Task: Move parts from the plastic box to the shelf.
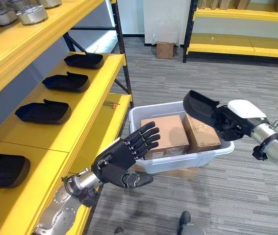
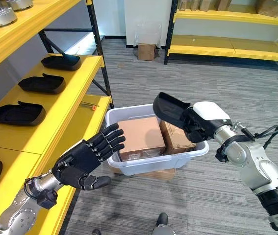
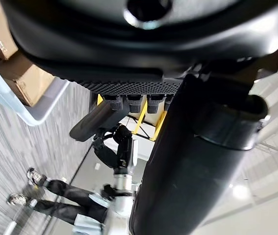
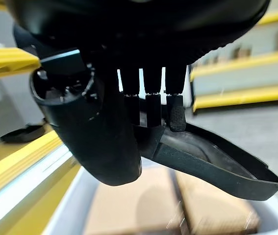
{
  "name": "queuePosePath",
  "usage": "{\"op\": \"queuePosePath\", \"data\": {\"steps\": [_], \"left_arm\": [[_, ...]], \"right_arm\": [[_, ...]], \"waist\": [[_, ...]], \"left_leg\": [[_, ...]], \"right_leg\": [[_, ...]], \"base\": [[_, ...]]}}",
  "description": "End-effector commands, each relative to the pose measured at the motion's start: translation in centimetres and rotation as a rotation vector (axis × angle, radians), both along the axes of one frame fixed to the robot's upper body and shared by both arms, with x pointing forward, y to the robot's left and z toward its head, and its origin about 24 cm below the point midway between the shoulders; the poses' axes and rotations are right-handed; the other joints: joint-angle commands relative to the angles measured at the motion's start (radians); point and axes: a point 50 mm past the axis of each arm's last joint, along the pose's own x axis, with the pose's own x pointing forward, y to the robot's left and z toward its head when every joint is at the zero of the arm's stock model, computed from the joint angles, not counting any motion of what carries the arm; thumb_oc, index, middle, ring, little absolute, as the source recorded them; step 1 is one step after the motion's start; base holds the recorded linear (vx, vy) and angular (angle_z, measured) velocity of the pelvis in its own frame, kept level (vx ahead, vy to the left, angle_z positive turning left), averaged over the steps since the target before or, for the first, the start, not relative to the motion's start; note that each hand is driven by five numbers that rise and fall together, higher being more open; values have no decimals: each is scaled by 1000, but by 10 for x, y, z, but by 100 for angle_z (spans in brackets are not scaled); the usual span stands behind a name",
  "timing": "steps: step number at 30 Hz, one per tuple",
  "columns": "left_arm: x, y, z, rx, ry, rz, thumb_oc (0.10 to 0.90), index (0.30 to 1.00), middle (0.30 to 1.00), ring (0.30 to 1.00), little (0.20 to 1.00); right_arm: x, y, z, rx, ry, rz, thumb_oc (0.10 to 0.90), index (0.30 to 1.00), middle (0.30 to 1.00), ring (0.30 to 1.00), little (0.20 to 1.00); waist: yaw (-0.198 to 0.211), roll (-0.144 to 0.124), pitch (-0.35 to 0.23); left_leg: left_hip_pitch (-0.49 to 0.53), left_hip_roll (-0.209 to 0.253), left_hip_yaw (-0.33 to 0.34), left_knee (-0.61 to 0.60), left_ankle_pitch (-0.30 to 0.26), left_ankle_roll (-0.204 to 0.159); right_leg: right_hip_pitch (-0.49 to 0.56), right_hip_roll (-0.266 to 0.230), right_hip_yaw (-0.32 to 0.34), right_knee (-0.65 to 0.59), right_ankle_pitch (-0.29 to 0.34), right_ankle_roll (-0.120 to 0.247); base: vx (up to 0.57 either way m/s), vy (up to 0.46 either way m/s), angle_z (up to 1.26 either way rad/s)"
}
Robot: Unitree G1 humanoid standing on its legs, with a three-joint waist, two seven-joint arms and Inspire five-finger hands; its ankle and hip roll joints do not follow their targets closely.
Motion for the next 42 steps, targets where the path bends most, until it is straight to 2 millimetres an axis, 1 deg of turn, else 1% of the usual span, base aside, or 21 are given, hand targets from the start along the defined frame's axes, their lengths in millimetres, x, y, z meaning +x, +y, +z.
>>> {"op": "queuePosePath", "data": {"steps": [1, 4, 6, 9, 11, 12, 13, 16, 20, 23, 24, 27, 31, 35, 39, 41, 42], "left_arm": [[2, 1, 37, 67, -259, 33, 900, 1000, 1000, 1000, 1000], [2, 4, 39, 64, -259, 37, 900, 1000, 1000, 1000, 1000], [2, 3, 42, 102, -299, 32, 900, 1000, 1000, 1000, 1000], [5, 0, 42, 122, -304, 48, 900, 1000, 1000, 1000, 1000], [7, -1, 46, 119, -325, 66, 900, 1000, 1000, 1000, 1000], [7, -1, 46, 119, -329, 65, 900, 1000, 1000, 1000, 1000], [6, -3, 48, 111, -344, 52, 900, 1000, 1000, 1000, 1000], [7, -2, 50, 107, -358, 87, 900, 1000, 1000, 1000, 1000], [7, -1, 52, 147, -390, 86, 900, 1000, 1000, 1000, 1000], [8, 0, 51, 189, -379, 85, 900, 1000, 1000, 1000, 1000], [9, -1, 48, 217, -363, 79, 900, 1000, 1000, 1000, 1000], [9, -2, 45, 235, -354, 56, 900, 1000, 1000, 1000, 1000], [9, -5, 42, 270, -355, 36, 900, 1000, 1000, 1000, 1000], [11, -6, 42, 299, -365, 28, 900, 1000, 1000, 1000, 1000], [11, -6, 42, 343, -390, 36, 900, 1000, 1000, 1000, 1000], [10, -5, 45, 409, -447, 57, 900, 1000, 1000, 1000, 1000], [11, -5, 48, 471, -496, 68, 900, 1000, 1000, 1000, 1000]], "right_arm": [[5, 23, 64, 51, -151, 53, 400, 300, 300, 300, 300], [5, 24, 66, 62, -63, 45, 400, 300, 300, 300, 300], [3, 28, 67, 58, 4, 71, 400, 300, 300, 300, 300], [-1, 38, 66, 40, 88, 136, 400, 300, 300, 300, 300], [-8, 47, 63, 1, 141, 184, 400, 300, 300, 300, 300], [-9, 47, 62, -6, 146, 186, 400, 300, 300, 300, 300], [-13, 52, 57, -40, 195, 216, 400, 300, 300, 300, 300], [-22, 61, 45, -84, 294, 265, 400, 300, 300, 300, 300], [-27, 65, 39, -113, 371, 285, 400, 300, 300, 300, 300], [-28, 66, 37, -126, 397, 295, 400, 300, 300, 300, 300], [-28, 67, 38, -142, 407, 306, 400, 300, 300, 300, 300], [-30, 70, 40, -156, 422, 336, 400, 300, 300, 300, 300], [-35, 81, 43, -194, 444, 416, 400, 300, 300, 300, 300], [-38, 87, 43, -219, 450, 458, 400, 300, 300, 300, 300], [-40, 89, 41, -226, 455, 485, 400, 300, 300, 300, 300], [-41, 90, 40, -239, 451, 510, 400, 300, 300, 300, 300], [-42, 90, 41, -243, 446, 525, 400, 300, 300, 300, 300]], "waist": [[16, -67, -78], [13, -71, -84], [11, -74, -87], [7, -78, -96], [3, -81, -99], [3, -81, -100], [1, -83, -100], [2, -87, -103], [4, -91, -105], [7, -94, -107], [7, -94, -109], [8, -94, -112], [6, -92, -118], [4, -90, -118], [2, -90, -118], [1, -89, -119], [2, -88, -120]], "left_leg": [[15, 86, 6, -24, 42, -30], [24, 91, 9, -30, 48, -34], [28, 93, 12, -34, 52, -35], [33, 94, 20, -38, 56, -41], [35, 93, 22, -42, 57, -42], [35, 92, 22, -43, 57, -42], [36, 93, 24, -44, 58, -43], [38, 92, 25, -46, 60, -45], [38, 85, 21, -48, 60, -44], [39, 82, 18, -50, 61, -44], [40, 80, 17, -51, 59, -42], [41, 78, 15, -51, 59, -42], [45, 77, 17, -51, 56, -40], [44, 75, 16, -47, 52, -38], [46, 74, 18, -46, 50, -37], [46, 73, 18, -46, 49, -37], [46, 72, 18, -46, 49, -37]], "right_leg": [[149, -103, -58, -62, -39, 95], [157, -104, -58, -65, -38, 95], [160, -106, -61, -69, -33, 97], [168, -108, -67, -82, -26, 100], [170, -109, -67, -85, -22, 102], [170, -109, -67, -85, -22, 102], [171, -110, -67, -85, -21, 102], [175, -111, -71, -87, -20, 104], [176, -113, -71, -82, -21, 107], [176, -114, -72, -77, -23, 109], [178, -114, -70, -76, -25, 109], [179, -113, -68, -76, -26, 110], [183, -113, -64, -76, -30, 112], [183, -113, -59, -74, -32, 112], [184, -111, -55, -74, -34, 111], [184, -110, -51, -76, -33, 113], [184, -109, -50, -77, -33, 114]], "base": [[0, 0, 0], [-7, 13, 0], [-28, 45, 2], [-15, 37, -1], [-10, 31, -6], [-21, 27, -6], [-25, 25, -8], [-19, 21, -3], [-9, 22, 7], [-9, 11, 12], [-2, 13, 8], [-2, 5, 2], [0, 0, 0], [0, 0, 0], [0, 0, 0], [0, 0, 0], [0, 0, 0]]}}
